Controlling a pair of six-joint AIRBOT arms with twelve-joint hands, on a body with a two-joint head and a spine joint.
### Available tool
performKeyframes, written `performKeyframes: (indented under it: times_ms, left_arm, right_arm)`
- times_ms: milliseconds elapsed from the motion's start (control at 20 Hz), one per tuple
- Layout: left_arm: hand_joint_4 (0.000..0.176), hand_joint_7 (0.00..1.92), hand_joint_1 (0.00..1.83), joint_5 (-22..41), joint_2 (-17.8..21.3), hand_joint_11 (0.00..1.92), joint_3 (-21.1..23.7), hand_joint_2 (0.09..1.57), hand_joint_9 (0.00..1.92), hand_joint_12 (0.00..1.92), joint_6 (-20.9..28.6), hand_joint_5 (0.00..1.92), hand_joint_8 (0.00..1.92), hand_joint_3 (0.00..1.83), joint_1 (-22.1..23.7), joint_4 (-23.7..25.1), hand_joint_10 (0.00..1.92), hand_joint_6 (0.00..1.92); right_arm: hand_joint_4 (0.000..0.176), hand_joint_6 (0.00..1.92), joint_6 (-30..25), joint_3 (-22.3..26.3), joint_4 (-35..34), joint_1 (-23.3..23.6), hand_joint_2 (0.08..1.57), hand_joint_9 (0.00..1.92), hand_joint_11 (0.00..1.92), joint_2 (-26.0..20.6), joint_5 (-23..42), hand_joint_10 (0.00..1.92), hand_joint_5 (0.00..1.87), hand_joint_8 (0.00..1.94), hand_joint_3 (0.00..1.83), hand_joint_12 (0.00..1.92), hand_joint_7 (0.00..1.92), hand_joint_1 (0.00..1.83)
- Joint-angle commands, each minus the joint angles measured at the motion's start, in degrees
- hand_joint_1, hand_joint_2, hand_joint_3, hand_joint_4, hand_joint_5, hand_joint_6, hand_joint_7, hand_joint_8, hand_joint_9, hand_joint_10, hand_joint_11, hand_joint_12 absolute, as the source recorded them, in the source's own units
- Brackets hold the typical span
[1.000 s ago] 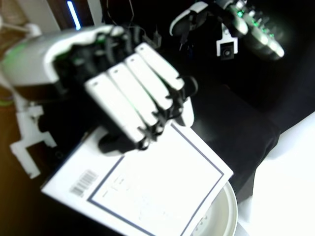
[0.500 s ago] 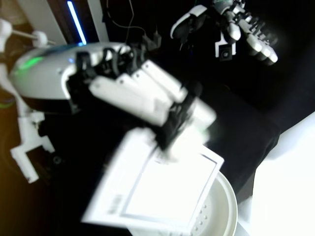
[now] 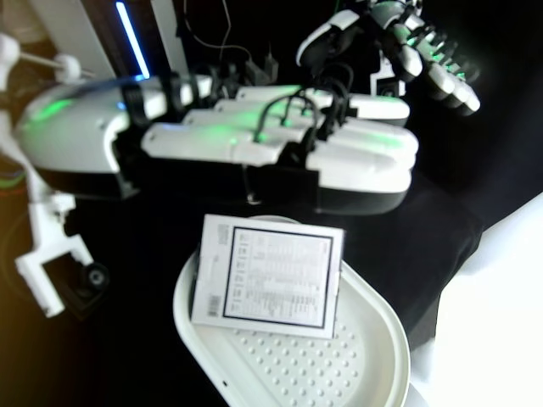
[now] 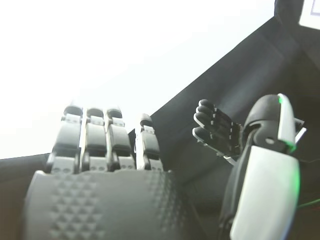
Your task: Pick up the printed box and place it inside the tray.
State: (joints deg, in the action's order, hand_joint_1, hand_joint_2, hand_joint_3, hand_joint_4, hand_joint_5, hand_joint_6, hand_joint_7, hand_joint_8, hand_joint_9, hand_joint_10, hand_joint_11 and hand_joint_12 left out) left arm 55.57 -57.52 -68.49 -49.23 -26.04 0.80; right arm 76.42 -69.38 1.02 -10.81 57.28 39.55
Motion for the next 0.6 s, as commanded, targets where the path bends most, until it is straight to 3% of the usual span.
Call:
performKeyframes:
  times_ms: [0, 100, 150, 400, 450, 550]
  left_arm:
    - [0.144, 0.00, 0.15, 7.1, 0.8, 0.00, 0.2, 0.96, 0.00, 0.00, 0.4, 0.00, 0.00, 0.01, 0.4, -1.0, 0.00, 0.00]
    - [0.134, 0.00, 0.15, 7.5, 0.8, 0.00, 0.2, 0.98, 0.00, 0.00, 0.5, 0.00, 0.00, 0.01, 0.2, -1.0, 0.00, 0.00]
    - [0.156, 0.00, 0.19, 7.8, 0.9, 0.00, 0.2, 0.97, 0.00, 0.00, 0.5, 0.00, 0.00, 0.01, 0.0, -1.0, 0.00, 0.00]
    - [0.176, 0.00, 0.22, 10.9, 1.7, 0.00, 1.1, 0.91, 0.00, 0.00, 0.5, 0.00, 0.00, 0.00, -1.4, -1.7, 0.00, 0.00]
    - [0.176, 0.00, 0.22, 11.3, 1.9, 0.00, 1.3, 0.92, 0.00, 0.00, 0.5, 0.00, 0.00, 0.00, -1.5, -1.8, 0.00, 0.00]
    - [0.176, 0.00, 0.22, 12.4, 2.3, 0.00, 1.8, 0.92, 0.00, 0.00, 0.5, 0.00, 0.00, 0.00, -1.8, -1.8, 0.00, 0.00]
  right_arm:
    - [0.176, 0.00, 0.3, 0.1, -0.6, 1.1, 0.70, 0.00, 0.00, -0.7, 7.0, 0.00, 0.00, 0.00, 0.00, 0.00, 0.02, 0.66]
    - [0.176, 0.00, 0.3, 0.6, -0.6, 1.1, 0.69, 0.00, 0.00, -1.1, 7.0, 0.00, 0.00, 0.00, 0.00, 0.00, 0.00, 0.69]
    - [0.176, 0.00, 0.3, 1.0, -0.6, 1.1, 0.69, 0.00, 0.00, -1.4, 7.1, 0.00, 0.00, 0.00, 0.00, 0.00, 0.00, 0.65]
    - [0.176, 0.00, -1.4, 2.9, -0.6, 1.0, 0.66, 0.00, 0.00, -3.5, 10.1, 0.00, 0.00, 0.00, 0.00, 0.00, 0.00, 0.66]
    - [0.176, 0.00, -3.2, 3.0, -0.2, 0.8, 0.66, 0.00, 0.00, -3.9, 10.8, 0.00, 0.00, 0.00, 0.00, 0.00, 0.00, 0.71]
    - [0.176, 0.00, -11.8, 1.9, 1.5, -0.6, 0.66, 0.00, 0.00, -4.6, 14.3, 0.00, 0.00, 0.00, 0.00, 0.00, 0.00, 0.72]
